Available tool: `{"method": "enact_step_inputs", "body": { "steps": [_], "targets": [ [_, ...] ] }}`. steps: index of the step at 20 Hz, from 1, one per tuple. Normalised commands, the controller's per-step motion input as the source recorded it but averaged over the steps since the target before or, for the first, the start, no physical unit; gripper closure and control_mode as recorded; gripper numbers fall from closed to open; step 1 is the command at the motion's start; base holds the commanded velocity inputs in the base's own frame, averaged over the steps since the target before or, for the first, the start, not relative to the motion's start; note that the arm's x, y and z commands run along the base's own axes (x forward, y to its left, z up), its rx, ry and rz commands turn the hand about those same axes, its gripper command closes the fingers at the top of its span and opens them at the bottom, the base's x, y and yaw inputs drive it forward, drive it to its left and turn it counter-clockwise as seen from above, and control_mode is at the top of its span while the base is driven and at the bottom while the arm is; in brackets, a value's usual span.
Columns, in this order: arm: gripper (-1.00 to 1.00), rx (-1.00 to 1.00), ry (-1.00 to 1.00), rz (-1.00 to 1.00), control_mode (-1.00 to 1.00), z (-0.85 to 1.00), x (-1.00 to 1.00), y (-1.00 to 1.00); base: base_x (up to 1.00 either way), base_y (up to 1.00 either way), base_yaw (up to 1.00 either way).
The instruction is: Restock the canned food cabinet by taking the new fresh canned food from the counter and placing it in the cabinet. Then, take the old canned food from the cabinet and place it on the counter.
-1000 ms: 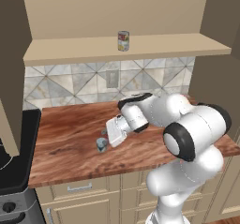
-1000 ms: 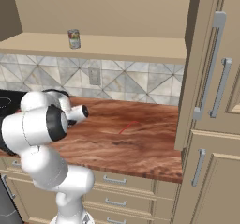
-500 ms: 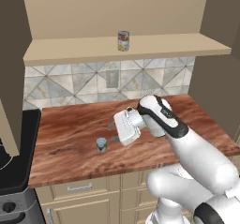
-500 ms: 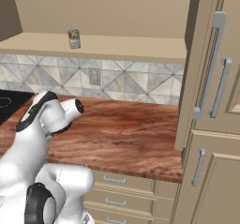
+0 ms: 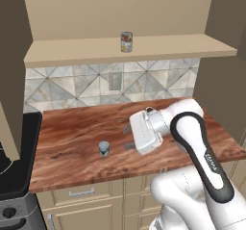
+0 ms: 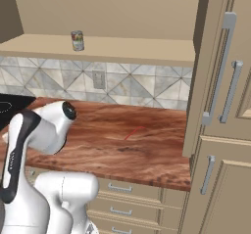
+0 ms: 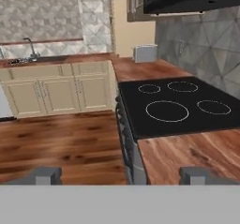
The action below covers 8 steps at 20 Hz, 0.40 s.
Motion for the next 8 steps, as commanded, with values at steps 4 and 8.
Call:
{"method": "enact_step_inputs", "body": {
  "steps": [4,8],
  "targets": [
    [-1.00,0.00,0.00,-0.07,-1.00,0.59,-1.00,-0.23,0.00,0.00,0.00],
    [-1.00,0.00,0.00,-0.14,-1.00,0.49,-1.00,-0.24,0.00,0.00,0.00]
  ]
}}
